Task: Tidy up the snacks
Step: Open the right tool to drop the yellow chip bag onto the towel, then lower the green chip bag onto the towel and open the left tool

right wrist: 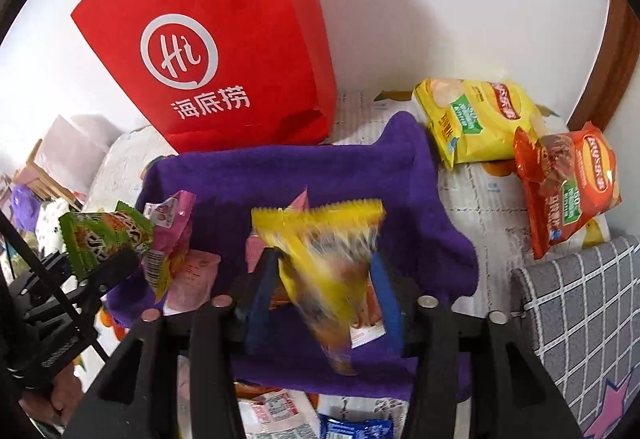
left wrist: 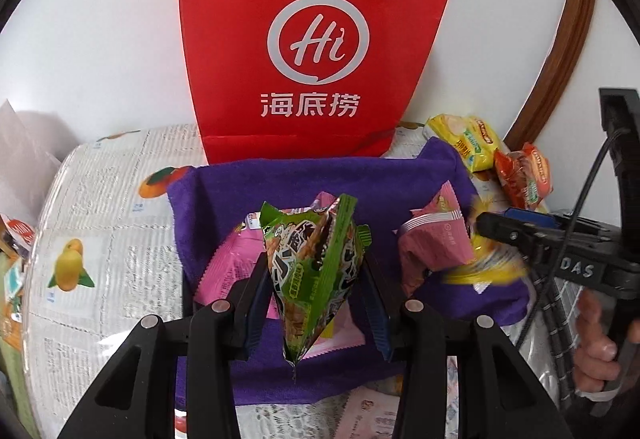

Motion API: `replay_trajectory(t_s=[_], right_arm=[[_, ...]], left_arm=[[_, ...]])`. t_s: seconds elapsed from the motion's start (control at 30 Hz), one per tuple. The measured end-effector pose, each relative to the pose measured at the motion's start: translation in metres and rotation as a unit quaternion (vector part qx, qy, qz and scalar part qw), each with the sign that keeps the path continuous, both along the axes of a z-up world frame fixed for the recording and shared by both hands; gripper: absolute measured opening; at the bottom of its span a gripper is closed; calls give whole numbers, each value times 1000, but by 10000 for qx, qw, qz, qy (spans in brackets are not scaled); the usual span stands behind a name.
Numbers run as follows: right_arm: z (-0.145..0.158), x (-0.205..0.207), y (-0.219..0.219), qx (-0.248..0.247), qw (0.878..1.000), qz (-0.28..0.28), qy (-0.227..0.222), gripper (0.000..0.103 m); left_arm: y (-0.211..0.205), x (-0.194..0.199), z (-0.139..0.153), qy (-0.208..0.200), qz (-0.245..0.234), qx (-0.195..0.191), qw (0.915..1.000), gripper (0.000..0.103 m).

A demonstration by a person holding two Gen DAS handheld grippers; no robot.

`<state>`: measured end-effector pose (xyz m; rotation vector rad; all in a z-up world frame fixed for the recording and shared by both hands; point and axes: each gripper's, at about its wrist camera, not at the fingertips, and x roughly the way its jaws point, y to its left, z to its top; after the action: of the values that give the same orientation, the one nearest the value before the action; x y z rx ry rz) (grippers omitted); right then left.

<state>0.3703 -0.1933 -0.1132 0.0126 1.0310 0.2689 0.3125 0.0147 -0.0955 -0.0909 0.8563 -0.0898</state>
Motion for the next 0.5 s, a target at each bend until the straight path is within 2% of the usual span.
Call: replay_trajectory(t_s=[0.5], right_arm=[[19,-8,-5,356,9991,-17,-229,55]], left_arm=[[-7,3,-8,150,-124,-18,9998,41]])
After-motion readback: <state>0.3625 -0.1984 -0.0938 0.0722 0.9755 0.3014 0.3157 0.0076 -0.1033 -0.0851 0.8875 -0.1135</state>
